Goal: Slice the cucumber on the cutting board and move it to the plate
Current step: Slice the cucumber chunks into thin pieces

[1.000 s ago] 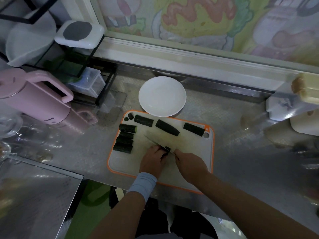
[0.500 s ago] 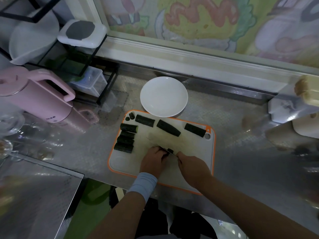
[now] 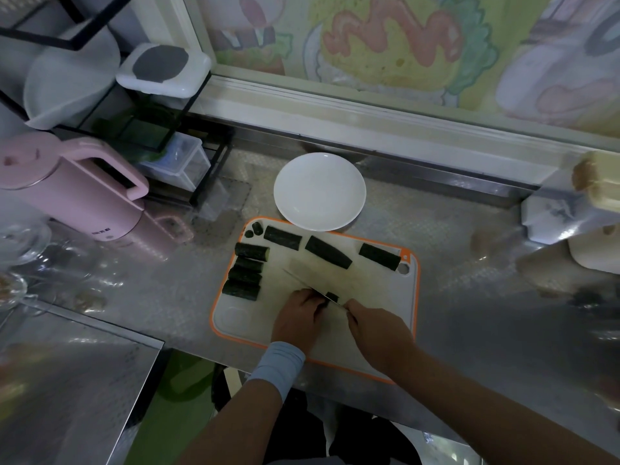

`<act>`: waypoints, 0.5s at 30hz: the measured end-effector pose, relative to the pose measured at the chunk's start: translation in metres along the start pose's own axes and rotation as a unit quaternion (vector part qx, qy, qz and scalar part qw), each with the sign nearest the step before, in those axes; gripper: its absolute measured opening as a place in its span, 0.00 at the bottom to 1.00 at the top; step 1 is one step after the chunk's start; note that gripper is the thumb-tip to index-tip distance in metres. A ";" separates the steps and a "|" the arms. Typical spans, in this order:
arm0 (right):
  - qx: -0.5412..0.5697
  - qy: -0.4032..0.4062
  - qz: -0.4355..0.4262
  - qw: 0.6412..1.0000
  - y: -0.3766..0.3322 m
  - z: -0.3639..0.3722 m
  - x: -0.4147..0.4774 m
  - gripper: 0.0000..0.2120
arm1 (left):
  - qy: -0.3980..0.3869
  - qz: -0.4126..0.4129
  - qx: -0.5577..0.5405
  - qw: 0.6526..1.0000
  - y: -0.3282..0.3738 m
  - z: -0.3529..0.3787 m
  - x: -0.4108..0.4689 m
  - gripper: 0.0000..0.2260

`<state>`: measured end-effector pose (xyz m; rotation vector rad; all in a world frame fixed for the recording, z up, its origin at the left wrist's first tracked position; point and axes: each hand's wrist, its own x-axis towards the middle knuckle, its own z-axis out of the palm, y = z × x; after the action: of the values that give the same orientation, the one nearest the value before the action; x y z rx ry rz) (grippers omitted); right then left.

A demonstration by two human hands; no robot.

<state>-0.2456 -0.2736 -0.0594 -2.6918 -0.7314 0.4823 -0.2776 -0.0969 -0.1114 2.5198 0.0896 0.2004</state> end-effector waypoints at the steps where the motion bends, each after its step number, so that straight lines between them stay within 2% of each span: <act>1: 0.004 -0.001 0.002 1.000 0.001 0.000 0.000 0.15 | -0.002 -0.001 0.000 1.000 0.000 0.000 0.000 0.05; 15: -0.003 0.003 -0.010 1.000 -0.012 0.007 0.018 0.16 | 0.015 -0.006 -0.012 1.000 0.000 0.004 -0.002 0.05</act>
<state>-0.2385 -0.2525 -0.0658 -2.6870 -0.7576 0.4678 -0.2784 -0.0991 -0.1151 2.4927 0.1143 0.2338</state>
